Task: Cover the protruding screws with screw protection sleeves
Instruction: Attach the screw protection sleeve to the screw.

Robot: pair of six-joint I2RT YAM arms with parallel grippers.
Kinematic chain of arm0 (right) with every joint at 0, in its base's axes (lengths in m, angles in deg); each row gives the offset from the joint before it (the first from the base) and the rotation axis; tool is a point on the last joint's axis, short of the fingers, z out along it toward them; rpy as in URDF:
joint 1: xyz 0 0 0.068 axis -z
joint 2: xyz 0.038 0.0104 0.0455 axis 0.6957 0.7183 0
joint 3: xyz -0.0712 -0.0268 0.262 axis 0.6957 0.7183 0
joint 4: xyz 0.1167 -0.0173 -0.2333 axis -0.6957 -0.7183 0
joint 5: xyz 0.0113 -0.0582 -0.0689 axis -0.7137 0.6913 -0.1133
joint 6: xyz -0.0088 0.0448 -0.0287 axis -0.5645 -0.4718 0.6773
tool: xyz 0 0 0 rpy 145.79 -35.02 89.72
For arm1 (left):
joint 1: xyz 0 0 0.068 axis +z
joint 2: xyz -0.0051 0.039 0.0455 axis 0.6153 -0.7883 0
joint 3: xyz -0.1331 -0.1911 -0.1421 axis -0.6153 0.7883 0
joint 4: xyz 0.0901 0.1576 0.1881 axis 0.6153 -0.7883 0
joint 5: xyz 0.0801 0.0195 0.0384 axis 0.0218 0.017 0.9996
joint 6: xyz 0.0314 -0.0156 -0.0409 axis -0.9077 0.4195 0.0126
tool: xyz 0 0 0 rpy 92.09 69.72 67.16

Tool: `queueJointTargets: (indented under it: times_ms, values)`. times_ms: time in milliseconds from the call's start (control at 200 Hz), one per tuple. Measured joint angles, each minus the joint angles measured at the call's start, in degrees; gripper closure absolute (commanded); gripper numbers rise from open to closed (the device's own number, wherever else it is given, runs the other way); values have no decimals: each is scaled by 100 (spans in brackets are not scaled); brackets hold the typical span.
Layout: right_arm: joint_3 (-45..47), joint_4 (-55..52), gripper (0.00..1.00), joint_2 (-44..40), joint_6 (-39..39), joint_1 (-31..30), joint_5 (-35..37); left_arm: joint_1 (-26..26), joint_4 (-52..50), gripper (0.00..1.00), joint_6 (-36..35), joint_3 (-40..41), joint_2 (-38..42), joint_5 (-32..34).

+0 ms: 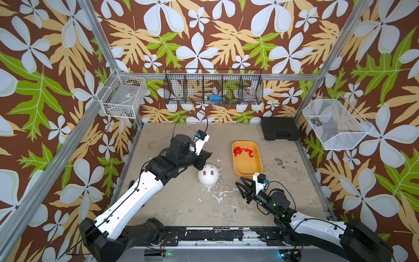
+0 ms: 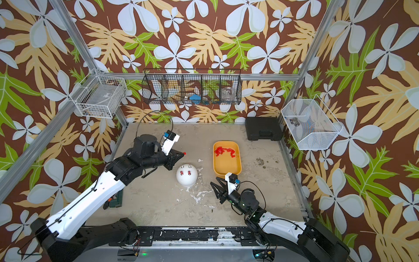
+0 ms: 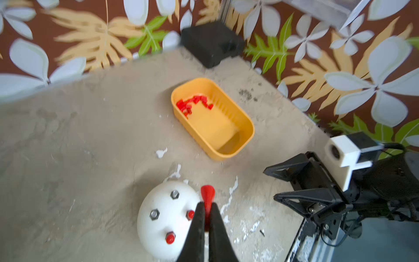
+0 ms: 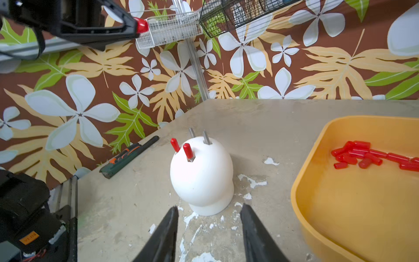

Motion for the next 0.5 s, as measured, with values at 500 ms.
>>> queueJointTargets:
  times_ms: [500]
  values:
    - [-61, 111, 53, 22, 433, -216, 796, 431, -2214, 100, -595, -1259, -1635, 820]
